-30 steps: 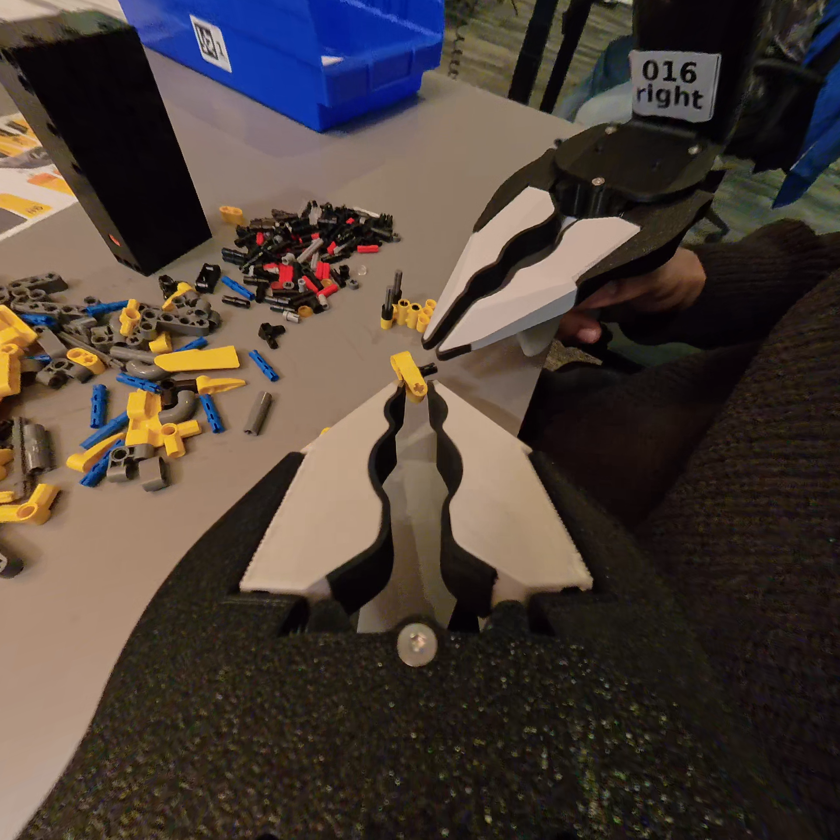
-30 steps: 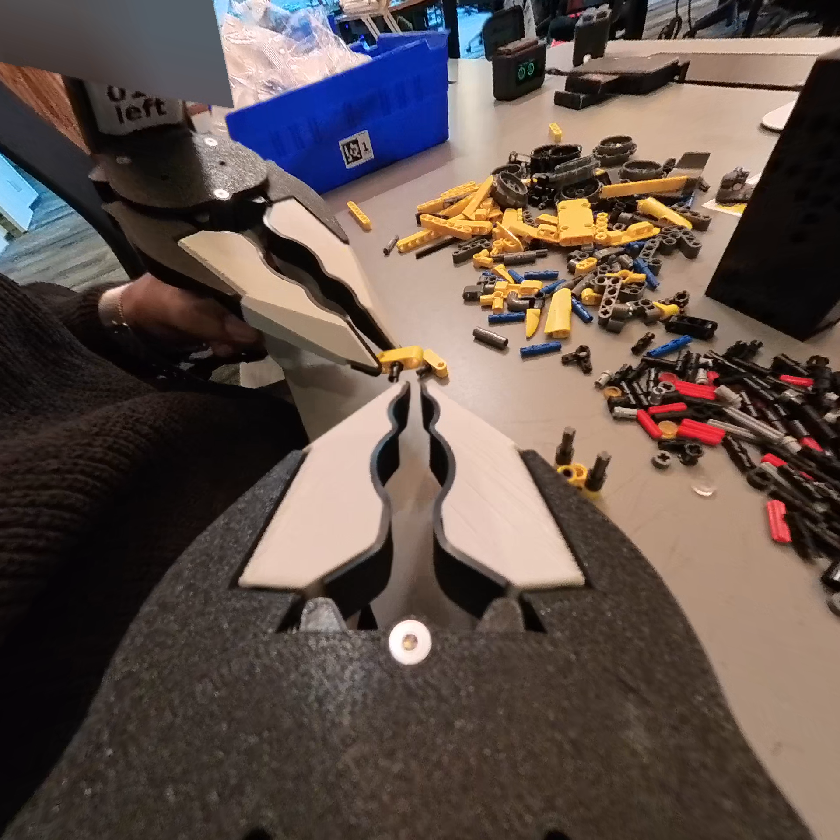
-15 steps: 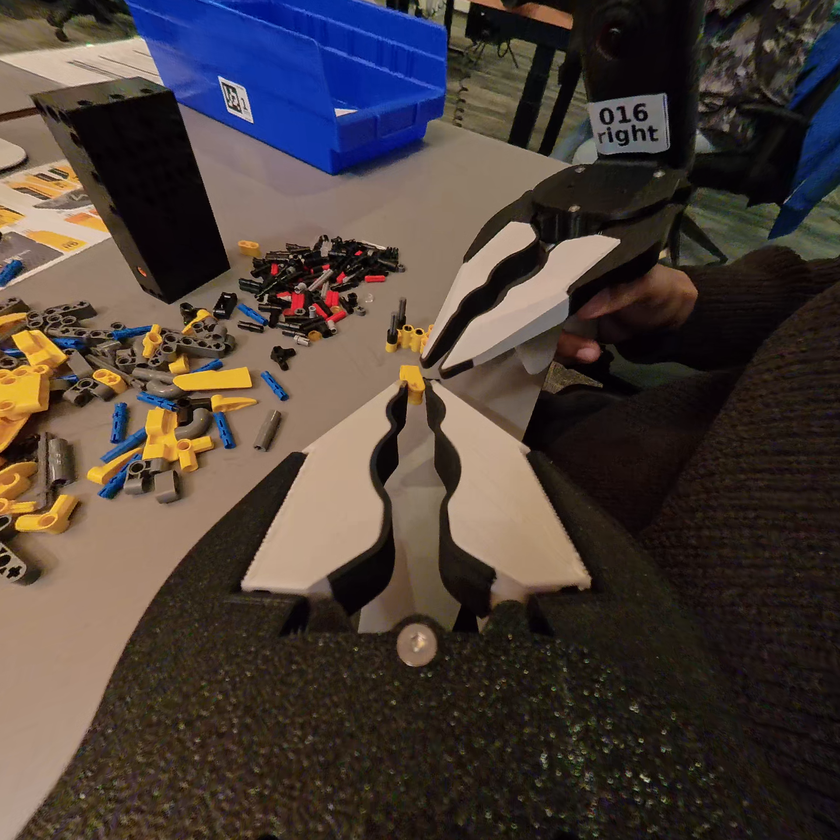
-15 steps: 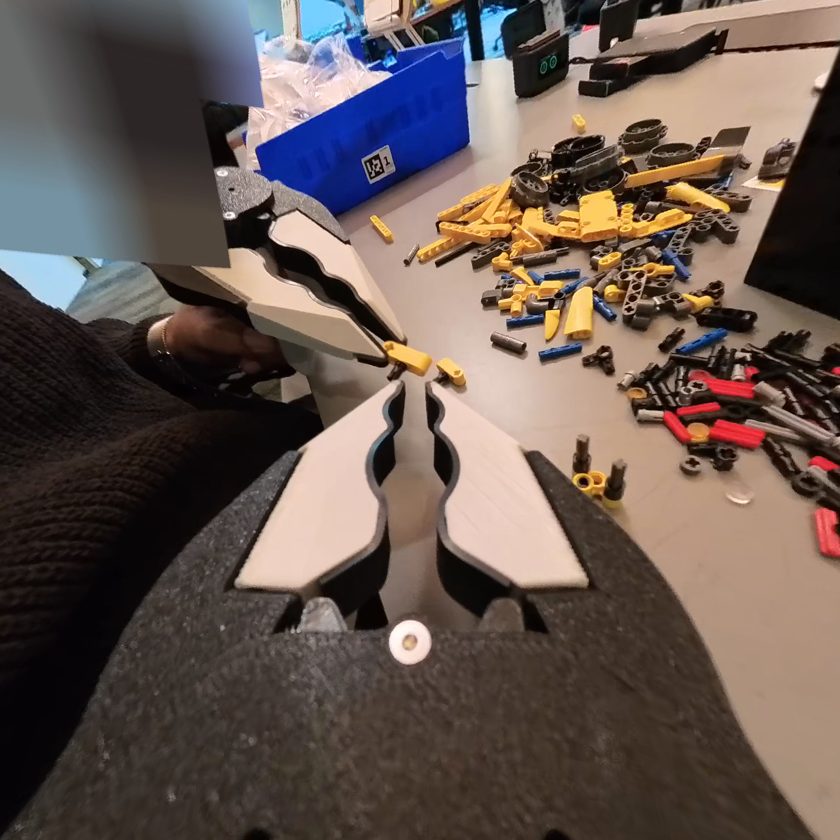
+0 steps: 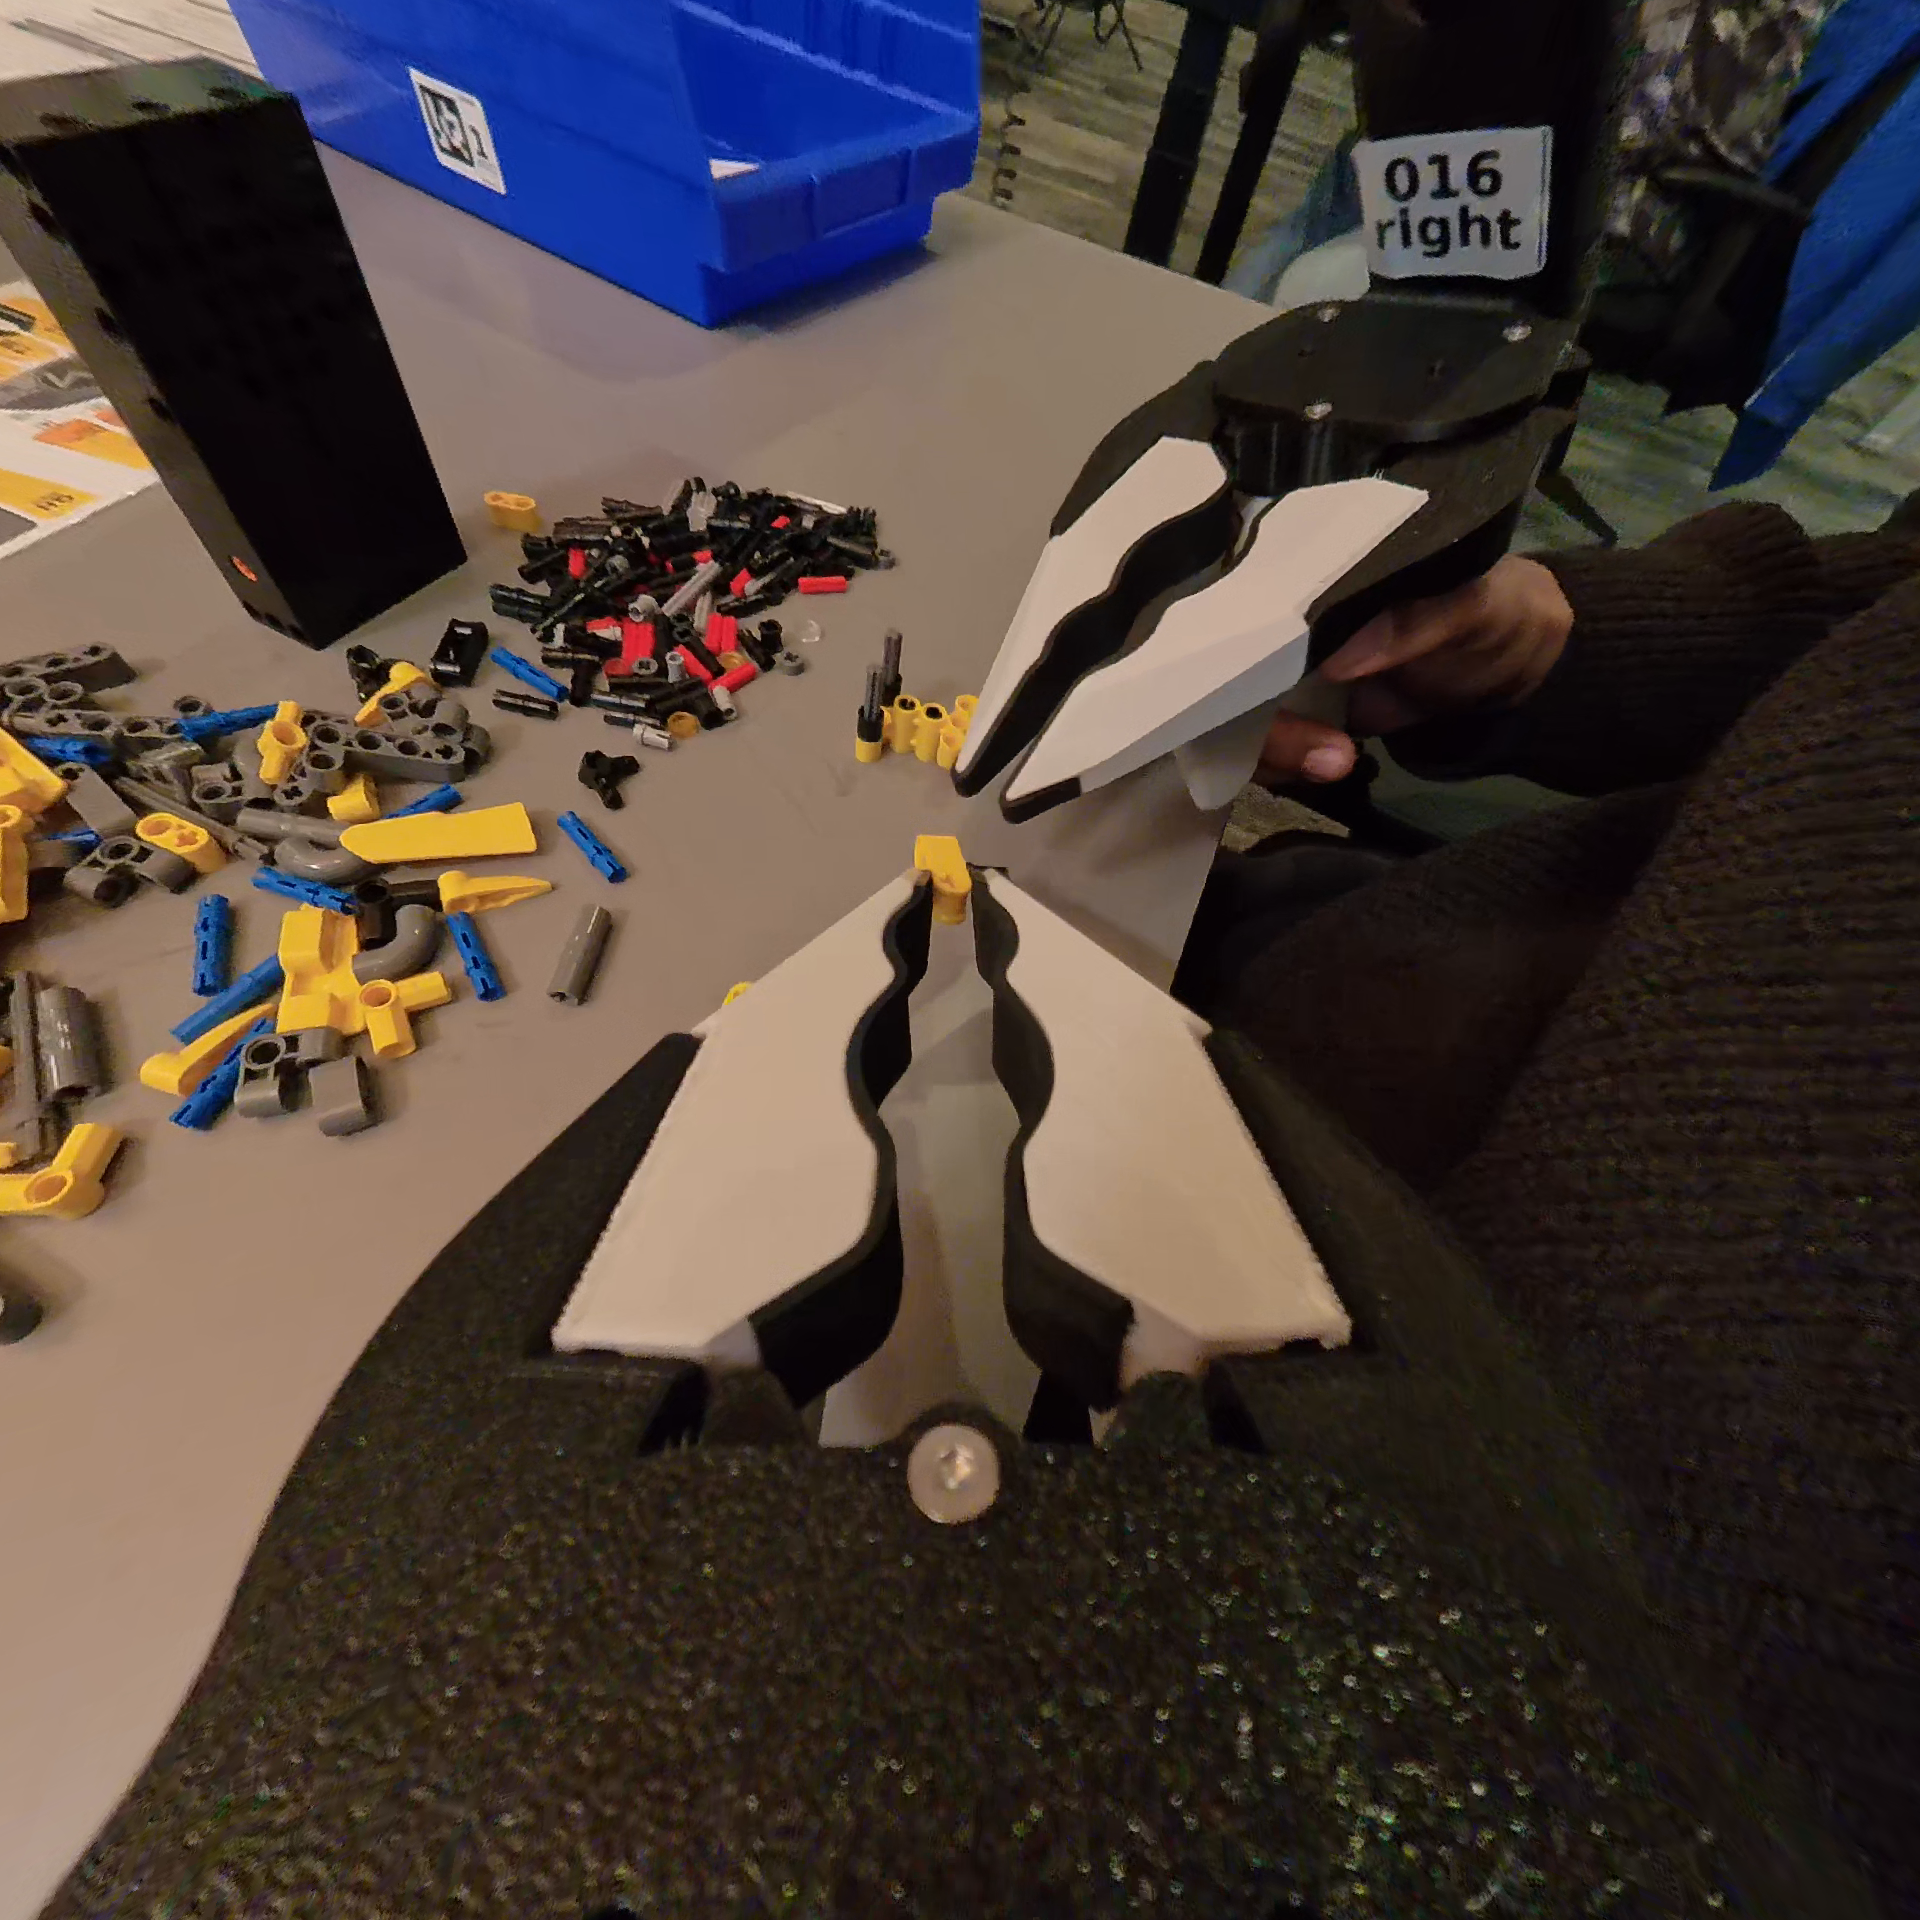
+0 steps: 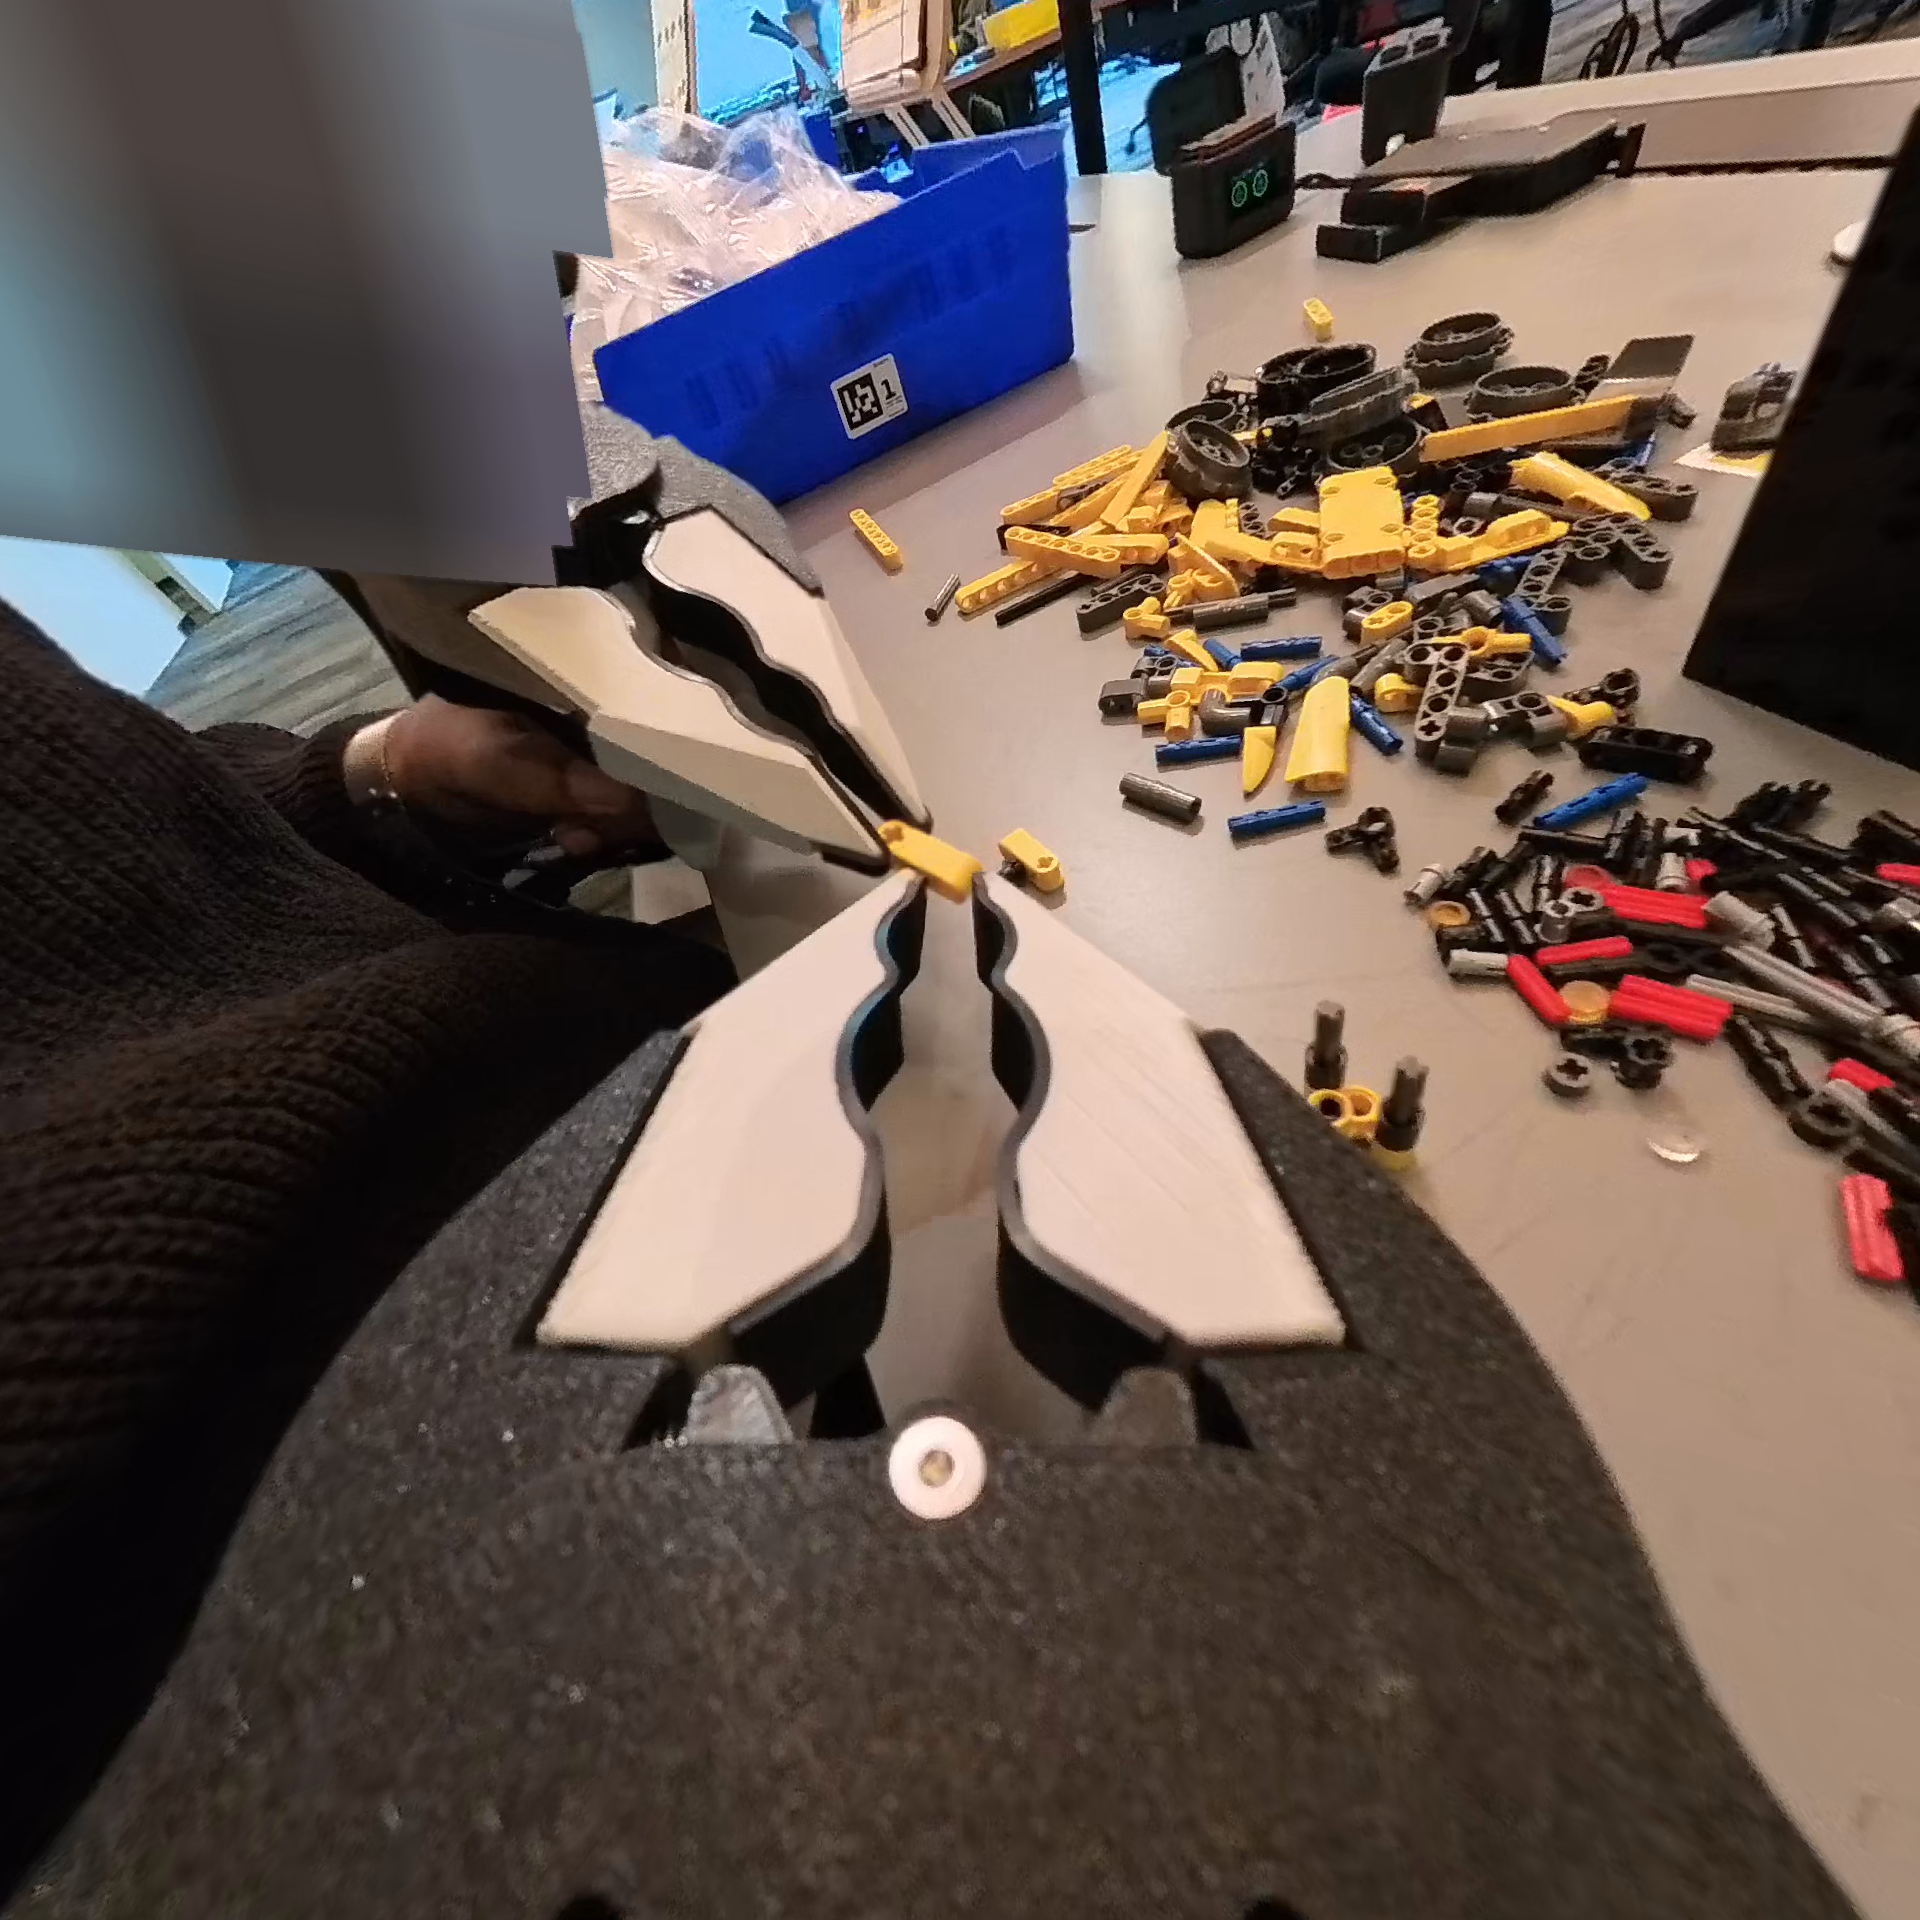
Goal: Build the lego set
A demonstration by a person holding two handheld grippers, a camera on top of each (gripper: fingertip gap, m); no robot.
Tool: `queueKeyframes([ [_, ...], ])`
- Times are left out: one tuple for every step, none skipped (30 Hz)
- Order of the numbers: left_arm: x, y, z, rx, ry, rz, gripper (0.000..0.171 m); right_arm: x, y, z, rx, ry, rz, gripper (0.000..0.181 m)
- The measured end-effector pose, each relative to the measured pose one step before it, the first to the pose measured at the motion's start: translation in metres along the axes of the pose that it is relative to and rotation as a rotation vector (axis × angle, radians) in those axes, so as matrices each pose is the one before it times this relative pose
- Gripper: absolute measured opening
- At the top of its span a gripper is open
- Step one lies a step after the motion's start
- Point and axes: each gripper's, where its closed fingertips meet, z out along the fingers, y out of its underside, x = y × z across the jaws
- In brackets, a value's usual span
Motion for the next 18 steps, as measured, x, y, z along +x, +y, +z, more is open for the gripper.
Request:
queueKeyframes([
  [-0.00040,0.00168,-0.00088,-0.00956,0.0079,-0.0034,0.007,-0.00113,0.00084,0.00024,-0.0068,-0.0013,-0.0115,0.009],
  [-0.00057,0.00166,-0.00099,-0.00929,0.0078,-0.0039,0.007,-0.00120,0.00067,0.00024,-0.0064,-0.0013,-0.0110,0.009],
  [-0.00078,0.00180,-0.00121,-0.00970,0.0062,-0.0037,0.007,-0.00108,0.00033,0.00000,-0.0052,-0.0009,-0.0102,0.009],
  [-0.00151,0.00195,-0.00118,-0.01065,0.0023,-0.0041,0.007,-0.00072,0.00017,-0.00024,-0.0061,-0.0004,-0.0090,0.009],
  [-0.00181,0.00200,-0.00115,-0.01142,0.0004,-0.0039,0.007,-0.00048,-0.00001,-0.00047,-0.0067,-0.0008,-0.0077,0.009],
  [-0.00178,0.00189,-0.00085,-0.01059,-0.0003,-0.0047,0.007,-0.00027,-0.00035,-0.00065,-0.0075,-0.0004,-0.0072,0.009],
  [-0.00068,0.00145,-0.00070,-0.00806,0.0064,-0.0054,0.007,0.00004,-0.00029,-0.00066,-0.0090,0.0015,-0.0083,0.009],
  [0.00097,0.00061,-0.00039,-0.00387,0.0151,-0.0040,0.007,0.00012,-0.00043,-0.00043,-0.0088,0.0029,-0.0111,0.009],
  [0.00101,0.00018,-0.00023,-0.00209,0.0134,-0.0034,0.007,-0.00009,-0.00095,-0.00041,-0.0072,0.0036,-0.0145,0.009],
  [0.00042,0.00031,0.00005,-0.00319,0.0082,-0.0019,0.007,-0.00015,-0.00110,-0.00028,-0.0059,0.0047,-0.0160,0.009],
  [0.00046,0.00044,0.00020,-0.00475,0.0059,0.0025,0.007,-0.00039,-0.00134,-0.00008,-0.0047,0.0036,-0.0147,0.010],
  [0.00070,0.00026,0.00034,-0.00481,0.0041,0.0085,0.007,-0.00055,-0.00132,0.00000,-0.0031,0.0013,-0.0118,0.010],
  [0.00076,0.00019,0.00036,-0.00422,0.0024,0.0116,0.007,-0.00059,-0.00125,0.00008,-0.0016,0.0008,-0.0091,0.010],
  [0.00114,0.00028,0.00054,-0.00500,0.0048,0.0115,0.007,-0.00036,-0.00097,0.00026,-0.0006,0.0006,-0.0065,0.011],
  [0.00163,0.00053,0.00065,-0.00606,0.0080,0.0100,0.007,-0.00043,-0.00055,0.00032,-0.0003,-0.0011,-0.0036,0.011],
  [0.00152,0.00062,0.00085,-0.00649,0.0078,0.0072,0.007,-0.00048,0.00000,0.00058,-0.0007,-0.0022,-0.0011,0.011],
  [0.00090,0.00044,0.00097,-0.00530,0.0047,0.0037,0.007,-0.00032,0.00063,0.00068,-0.0013,-0.0022,0.0008,0.011],
  [0.00124,0.00040,0.00081,-0.00447,0.0076,0.0023,0.007,-0.00025,0.00121,0.00088,-0.0015,-0.0027,0.0021,0.011],
])
